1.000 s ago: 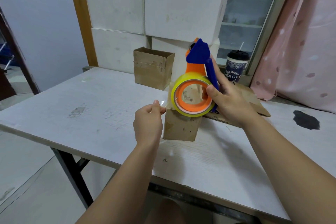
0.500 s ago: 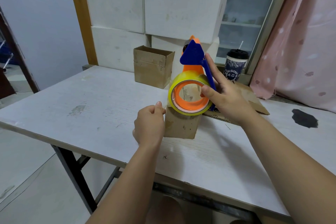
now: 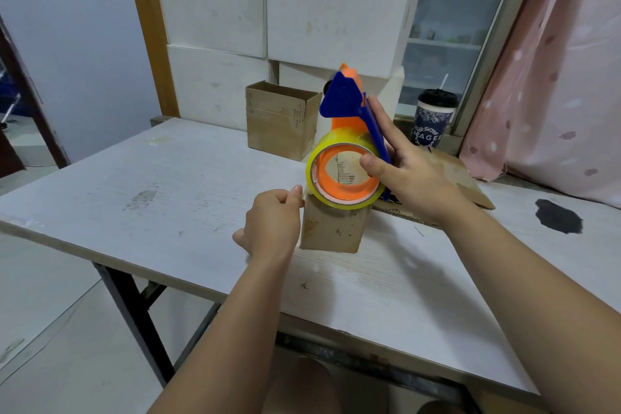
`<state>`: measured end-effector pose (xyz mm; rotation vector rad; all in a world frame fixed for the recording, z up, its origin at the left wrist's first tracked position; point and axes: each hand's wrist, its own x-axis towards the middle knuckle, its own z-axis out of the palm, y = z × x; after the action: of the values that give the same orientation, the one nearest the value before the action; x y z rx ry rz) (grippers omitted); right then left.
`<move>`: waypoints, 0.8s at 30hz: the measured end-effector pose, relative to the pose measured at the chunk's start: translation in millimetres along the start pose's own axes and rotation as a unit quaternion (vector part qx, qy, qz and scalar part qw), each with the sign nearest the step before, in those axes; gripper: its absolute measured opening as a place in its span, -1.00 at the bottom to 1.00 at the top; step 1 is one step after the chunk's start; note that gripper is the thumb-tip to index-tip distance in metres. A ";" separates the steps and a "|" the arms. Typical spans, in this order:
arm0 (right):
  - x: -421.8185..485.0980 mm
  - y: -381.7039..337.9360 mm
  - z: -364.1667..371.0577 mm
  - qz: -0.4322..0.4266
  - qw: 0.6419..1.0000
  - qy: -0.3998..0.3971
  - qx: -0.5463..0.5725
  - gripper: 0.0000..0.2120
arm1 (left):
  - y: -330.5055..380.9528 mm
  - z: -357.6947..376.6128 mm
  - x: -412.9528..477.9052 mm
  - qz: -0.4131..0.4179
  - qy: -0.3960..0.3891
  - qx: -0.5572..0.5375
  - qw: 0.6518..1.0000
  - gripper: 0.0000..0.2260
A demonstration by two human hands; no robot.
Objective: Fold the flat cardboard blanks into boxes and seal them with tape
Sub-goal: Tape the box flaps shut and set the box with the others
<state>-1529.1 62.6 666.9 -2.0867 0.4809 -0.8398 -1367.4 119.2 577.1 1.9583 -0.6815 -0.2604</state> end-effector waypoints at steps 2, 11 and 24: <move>0.4 1.9 -0.6 0.001 1.000 -0.003 0.005 -0.39 | 0.4 -0.2 1.4 0.005 -0.003 0.015 1.000 -0.62; 3.2 3.2 0.6 -0.008 1.000 -0.008 -0.022 -0.40 | -11.9 10.1 -5.0 -0.016 -0.051 0.020 0.998 -0.90; 6.1 5.6 -0.8 0.007 0.999 -0.002 -0.031 -0.38 | -16.5 13.1 -44.2 0.181 0.025 -0.168 0.969 -0.70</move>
<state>-1525.6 55.2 665.2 -2.1397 0.5246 -0.8210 -1403.8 139.8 551.7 1.4832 -0.8853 -0.0913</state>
